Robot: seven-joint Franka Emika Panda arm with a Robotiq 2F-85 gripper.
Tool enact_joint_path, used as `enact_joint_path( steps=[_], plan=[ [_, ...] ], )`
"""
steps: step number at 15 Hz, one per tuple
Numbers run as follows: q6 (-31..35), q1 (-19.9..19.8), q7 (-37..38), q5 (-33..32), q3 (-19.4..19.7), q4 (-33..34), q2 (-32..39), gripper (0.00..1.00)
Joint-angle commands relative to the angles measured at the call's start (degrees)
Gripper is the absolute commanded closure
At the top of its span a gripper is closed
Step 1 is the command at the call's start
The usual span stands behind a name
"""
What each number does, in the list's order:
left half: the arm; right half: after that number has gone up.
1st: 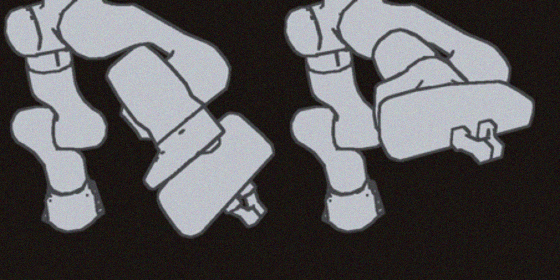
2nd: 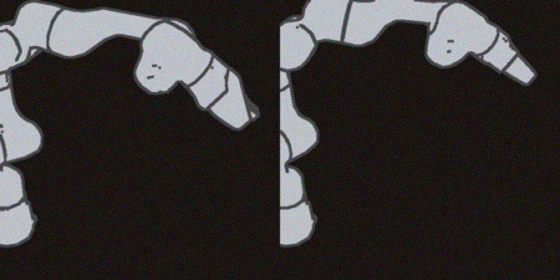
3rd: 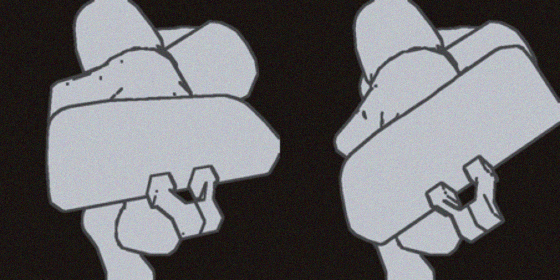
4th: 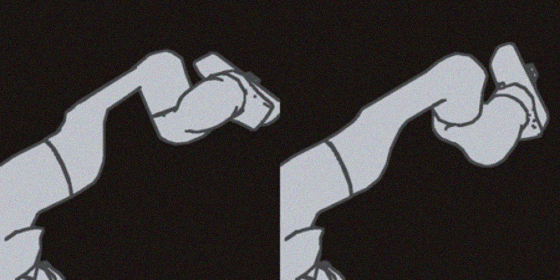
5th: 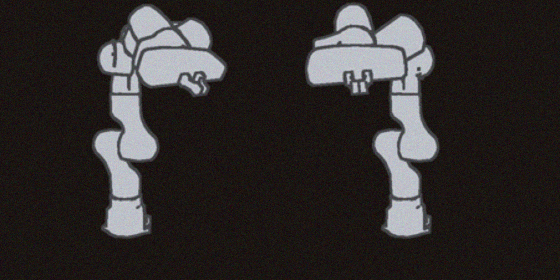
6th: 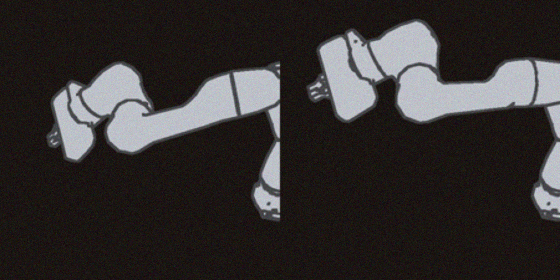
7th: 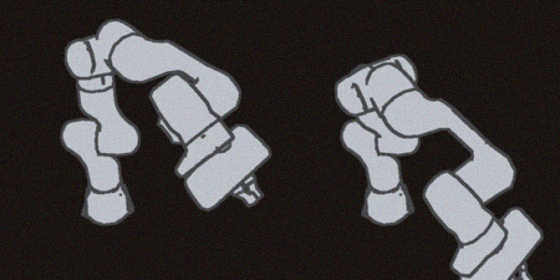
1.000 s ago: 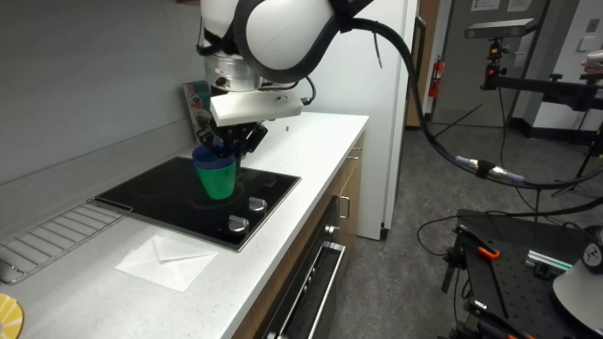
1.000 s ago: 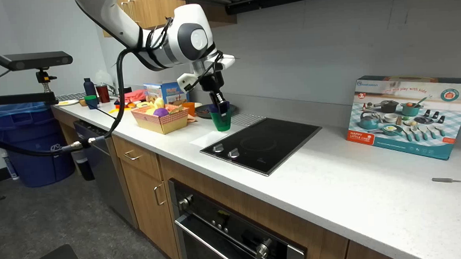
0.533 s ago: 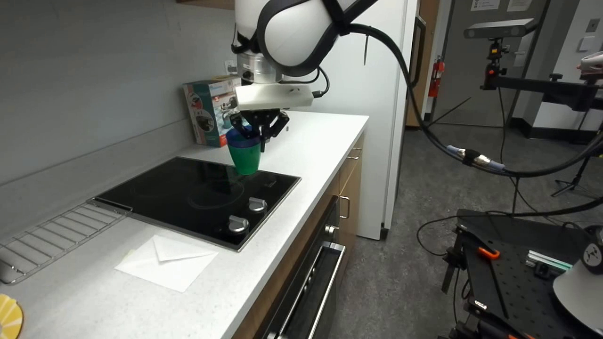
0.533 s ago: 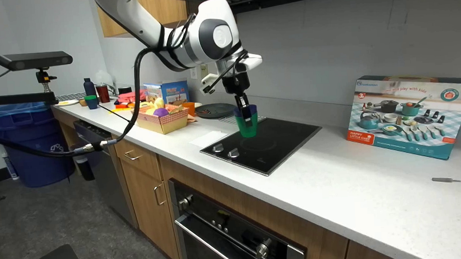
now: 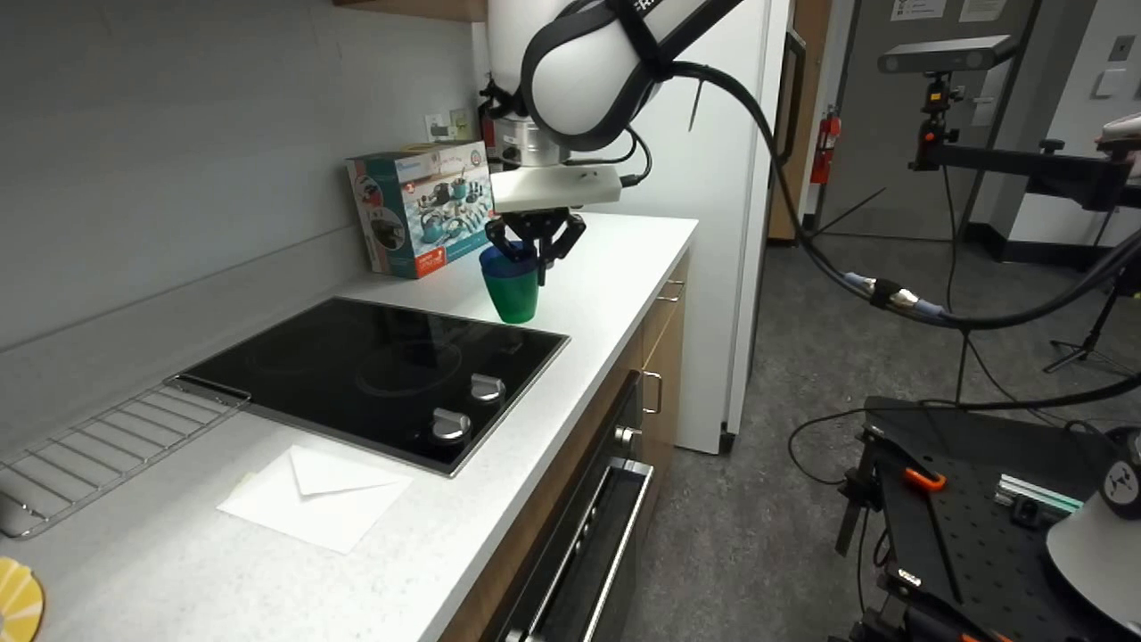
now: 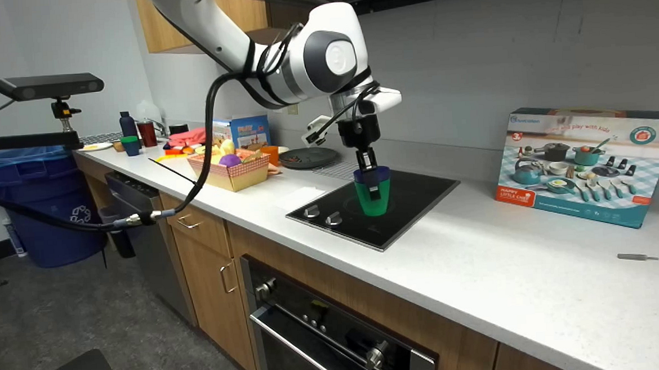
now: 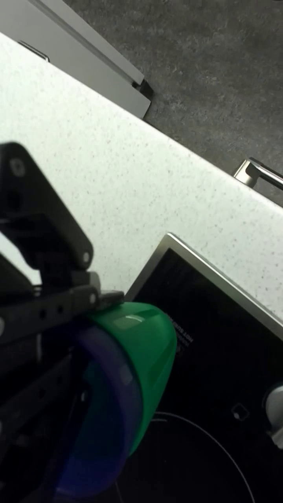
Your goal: Move the cups to the right
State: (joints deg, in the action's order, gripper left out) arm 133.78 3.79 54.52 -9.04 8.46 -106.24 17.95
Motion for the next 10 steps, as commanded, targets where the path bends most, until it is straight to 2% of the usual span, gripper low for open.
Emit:
enact_joint_path(
  steps=[1, 10],
  plan=[
    [1.46, -1.60, 0.24, 1.17, 0.04, -2.75, -1.56, 0.98],
    [5.74, -4.14, 2.73, 1.25, 2.27, -7.55, -2.25, 0.98]
  ],
)
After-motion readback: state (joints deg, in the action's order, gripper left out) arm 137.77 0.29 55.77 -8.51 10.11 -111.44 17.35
